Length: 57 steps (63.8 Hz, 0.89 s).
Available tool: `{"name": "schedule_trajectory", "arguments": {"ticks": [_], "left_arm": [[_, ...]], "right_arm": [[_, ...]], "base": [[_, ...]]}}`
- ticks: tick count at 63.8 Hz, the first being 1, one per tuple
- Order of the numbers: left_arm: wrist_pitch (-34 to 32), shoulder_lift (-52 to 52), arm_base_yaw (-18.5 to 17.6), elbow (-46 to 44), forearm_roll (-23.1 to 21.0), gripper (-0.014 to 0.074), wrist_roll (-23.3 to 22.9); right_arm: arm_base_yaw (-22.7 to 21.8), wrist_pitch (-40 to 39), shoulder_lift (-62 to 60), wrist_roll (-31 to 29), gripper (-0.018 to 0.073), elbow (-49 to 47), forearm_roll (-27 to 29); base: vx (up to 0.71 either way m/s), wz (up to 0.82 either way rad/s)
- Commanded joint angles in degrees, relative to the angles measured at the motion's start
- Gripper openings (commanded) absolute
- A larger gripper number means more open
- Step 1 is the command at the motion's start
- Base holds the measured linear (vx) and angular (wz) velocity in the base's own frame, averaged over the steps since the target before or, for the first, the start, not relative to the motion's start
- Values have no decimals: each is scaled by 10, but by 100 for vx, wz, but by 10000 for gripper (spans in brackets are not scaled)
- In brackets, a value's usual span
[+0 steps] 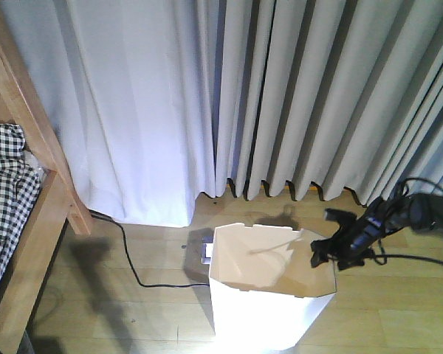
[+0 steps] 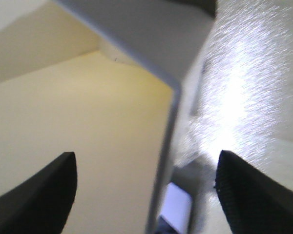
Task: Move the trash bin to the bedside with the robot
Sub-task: 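Open the right gripper and lift it away from the bin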
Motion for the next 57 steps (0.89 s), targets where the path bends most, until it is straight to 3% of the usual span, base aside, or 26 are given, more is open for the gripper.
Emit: {"name": "schedule_trajectory", "arguments": {"ticks": [1,13,29,38,57], "left_arm": [[-42,-4,-4,7,-5,-6,-8],[-42,-4,-4,7,-5,-6,-8],[-42,-4,-4,7,-5,-6,-8],[-42,-4,-4,7,-5,-6,-8],[-42,-4,-4,7,-5,-6,-8]], "right_arm": [[-3,-73,-110,-30,536,77,27],[0,-231,-268,-48,524,300,41],[0,-276,-505,-46,522,487,44],[-1,-257,-632,-41,522,540,50],[-2,-76,-908,-39,522,558,28]], "base": [[0,-1],[0,0],[0,0],[0,0],[0,0]]}}
